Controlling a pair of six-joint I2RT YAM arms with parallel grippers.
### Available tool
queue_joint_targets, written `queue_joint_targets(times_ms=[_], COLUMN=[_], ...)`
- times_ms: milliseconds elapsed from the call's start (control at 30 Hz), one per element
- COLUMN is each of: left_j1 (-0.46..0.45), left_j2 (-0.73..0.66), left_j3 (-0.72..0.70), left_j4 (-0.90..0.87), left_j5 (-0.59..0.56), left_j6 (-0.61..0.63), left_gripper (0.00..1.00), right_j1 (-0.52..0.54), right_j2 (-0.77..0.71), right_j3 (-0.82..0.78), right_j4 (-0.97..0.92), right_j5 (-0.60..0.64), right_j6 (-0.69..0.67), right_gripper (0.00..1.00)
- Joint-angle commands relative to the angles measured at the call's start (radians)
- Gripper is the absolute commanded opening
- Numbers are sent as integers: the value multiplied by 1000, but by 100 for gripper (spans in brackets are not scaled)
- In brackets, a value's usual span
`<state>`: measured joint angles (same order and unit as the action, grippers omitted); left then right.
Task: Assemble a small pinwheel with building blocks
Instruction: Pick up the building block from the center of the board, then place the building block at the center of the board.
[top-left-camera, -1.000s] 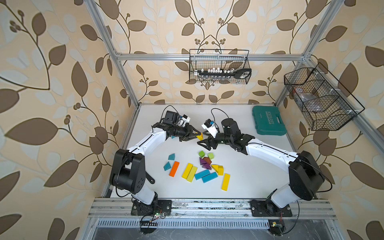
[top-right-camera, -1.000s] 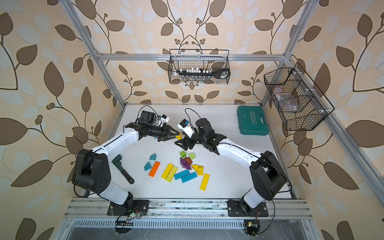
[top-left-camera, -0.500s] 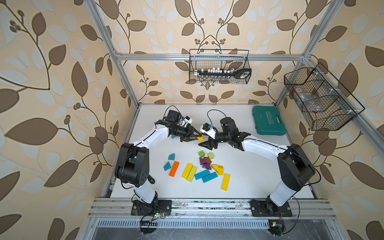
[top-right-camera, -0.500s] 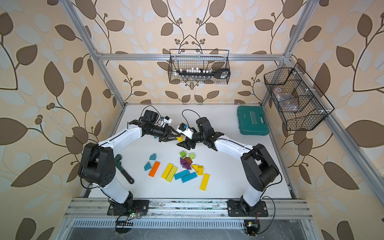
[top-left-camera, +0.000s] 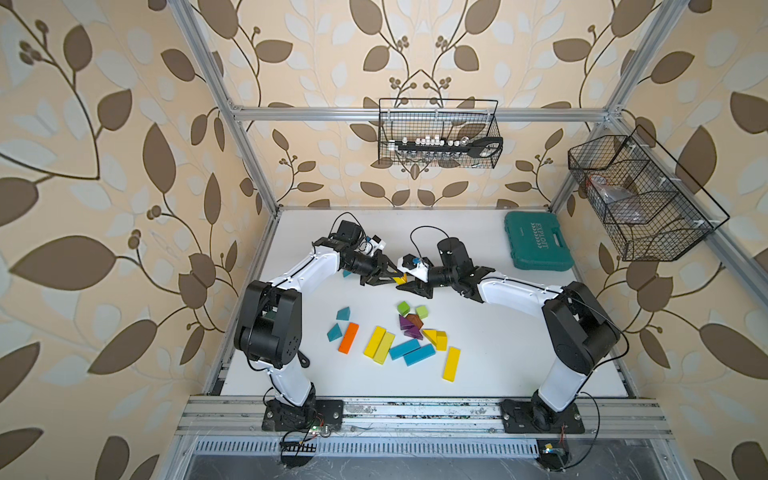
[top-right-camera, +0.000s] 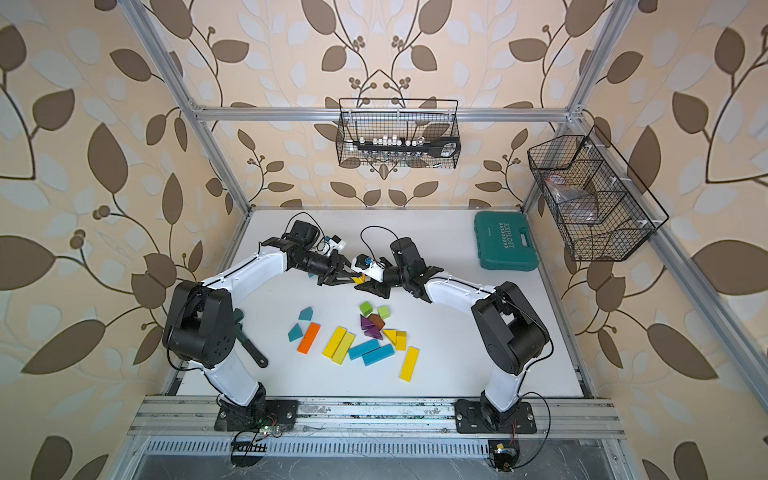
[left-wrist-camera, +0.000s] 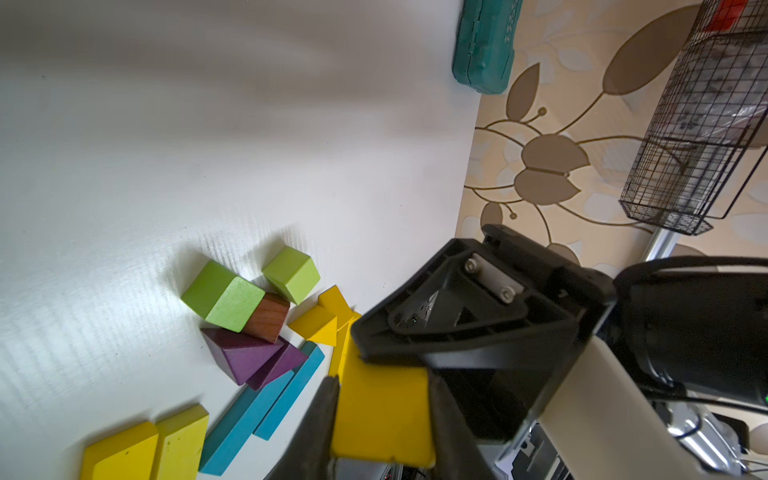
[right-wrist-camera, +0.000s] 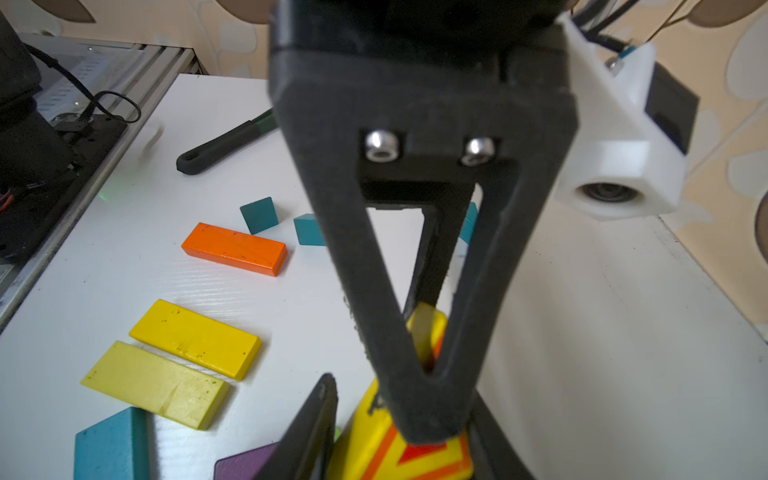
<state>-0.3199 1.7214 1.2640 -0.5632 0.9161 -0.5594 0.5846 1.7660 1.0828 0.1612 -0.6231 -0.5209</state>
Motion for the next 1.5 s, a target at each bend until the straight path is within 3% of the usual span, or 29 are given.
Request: queue_joint_targets(times_ms=[0, 233, 400, 500, 567, 700, 900, 1200, 1467], left_j1=[13, 22, 65, 93, 110, 156, 245, 271, 271], left_j2=[12, 27, 2, -33, -58, -117, -179, -253, -221], left_j3=[45, 51, 42, 26, 13, -30, -95, -87, -50], left_j4=[-20, -42, -39, -28, -26, -23, -53, -231, -314], left_j5=[24, -1, -60, -114, -145, -211, -295, -611, -685], left_j6=[6, 16, -9, -37, -50, -87, -120, -116, -92], left_gripper=[13, 20, 33, 53, 54, 75, 83, 85, 83], right_j1=[10, 40, 61, 74, 85, 93, 95, 119, 167], right_j2=[17, 31, 77, 104, 121, 150, 198, 428, 569], right_j3=[21, 37, 131, 169, 187, 218, 274, 552, 730], right_j4=[1, 17, -74, -100, -116, -154, -259, -567, -705], right_j5=[-8, 50, 171, 235, 289, 354, 482, 753, 875], right_j6=[-28, 19, 174, 278, 335, 438, 532, 606, 619], right_gripper=[31, 13, 0, 0, 0, 0, 0, 0, 0])
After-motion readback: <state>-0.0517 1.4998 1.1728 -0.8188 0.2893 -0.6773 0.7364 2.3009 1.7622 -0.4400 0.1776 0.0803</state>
